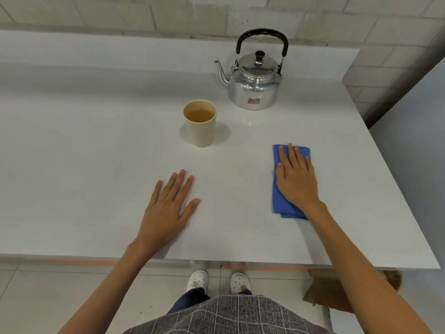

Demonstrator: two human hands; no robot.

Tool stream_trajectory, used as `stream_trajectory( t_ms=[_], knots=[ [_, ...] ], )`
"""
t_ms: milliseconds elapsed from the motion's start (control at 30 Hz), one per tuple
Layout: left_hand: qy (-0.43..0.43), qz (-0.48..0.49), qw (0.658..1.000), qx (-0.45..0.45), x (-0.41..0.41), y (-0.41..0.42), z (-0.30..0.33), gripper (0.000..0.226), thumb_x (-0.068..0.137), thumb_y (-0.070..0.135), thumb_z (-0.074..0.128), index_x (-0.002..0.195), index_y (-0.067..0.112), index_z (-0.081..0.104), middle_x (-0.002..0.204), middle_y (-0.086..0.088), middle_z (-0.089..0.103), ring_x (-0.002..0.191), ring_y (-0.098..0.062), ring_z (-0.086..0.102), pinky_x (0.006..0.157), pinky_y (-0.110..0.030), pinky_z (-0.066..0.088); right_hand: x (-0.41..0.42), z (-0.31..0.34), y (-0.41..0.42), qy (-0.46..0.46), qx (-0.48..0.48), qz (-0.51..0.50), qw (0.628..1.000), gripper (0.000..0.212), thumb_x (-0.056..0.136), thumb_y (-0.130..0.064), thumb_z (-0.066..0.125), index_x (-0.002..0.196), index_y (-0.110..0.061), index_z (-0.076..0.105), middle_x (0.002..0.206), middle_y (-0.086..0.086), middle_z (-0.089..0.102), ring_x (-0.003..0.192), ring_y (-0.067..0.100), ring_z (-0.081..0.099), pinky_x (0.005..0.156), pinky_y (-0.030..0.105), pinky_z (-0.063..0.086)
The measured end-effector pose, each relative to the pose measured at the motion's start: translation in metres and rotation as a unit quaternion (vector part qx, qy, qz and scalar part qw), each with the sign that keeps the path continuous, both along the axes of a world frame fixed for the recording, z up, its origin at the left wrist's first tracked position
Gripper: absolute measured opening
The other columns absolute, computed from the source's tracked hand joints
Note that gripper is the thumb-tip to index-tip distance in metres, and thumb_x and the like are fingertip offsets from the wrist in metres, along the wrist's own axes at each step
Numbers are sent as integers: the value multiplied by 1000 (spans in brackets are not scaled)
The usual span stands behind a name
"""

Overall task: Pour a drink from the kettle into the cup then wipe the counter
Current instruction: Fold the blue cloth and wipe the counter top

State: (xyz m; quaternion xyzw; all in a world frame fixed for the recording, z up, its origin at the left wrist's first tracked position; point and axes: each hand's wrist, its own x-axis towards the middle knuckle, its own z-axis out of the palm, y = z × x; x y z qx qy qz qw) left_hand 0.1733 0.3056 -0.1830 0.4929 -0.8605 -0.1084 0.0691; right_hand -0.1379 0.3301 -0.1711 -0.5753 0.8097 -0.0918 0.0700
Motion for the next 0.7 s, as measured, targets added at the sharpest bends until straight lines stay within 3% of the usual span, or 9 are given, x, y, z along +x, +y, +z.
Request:
stream_trajectory(
  t_ms=[300, 500, 633, 700],
  knots=[
    [10, 3, 1000, 11, 0, 0, -1, 67, 92, 58, 7, 151, 26, 4, 160, 6, -1, 147, -9, -7, 120, -34, -7, 92, 1, -37, -3, 15, 106, 994, 54, 102, -29, 20, 152, -17, 3, 162, 6, 2, 149, 21, 0, 121, 40, -1],
    [7, 7, 1000, 14, 0, 1, 1, 62, 95, 51, 12, 151, 26, 5, 161, 5, 0, 147, -9, -5, 120, -33, -7, 134, 0, 21, -21, 10, 193, 981, 54, 102, -32, 21, 152, -19, 3, 162, 2, 0, 149, 16, -6, 121, 36, -7],
    [20, 4, 1000, 21, 0, 1, 4, 63, 94, 51, 12, 151, 25, 6, 160, 6, 1, 147, -9, -6, 120, -33, -7, 114, -2, 75, -27, 22, 226, 973, 53, 100, -39, 12, 150, -28, -4, 158, -10, -9, 144, 5, -17, 119, 30, -13],
    [32, 1, 999, 23, 1, 3, 5, 62, 95, 50, 13, 151, 24, 10, 161, 5, 4, 148, -10, -3, 121, -34, -5, 91, -1, 88, -22, 22, 218, 975, 53, 100, -39, 11, 150, -29, -3, 157, -13, -9, 145, 4, -14, 119, 29, -10]
  ],
)
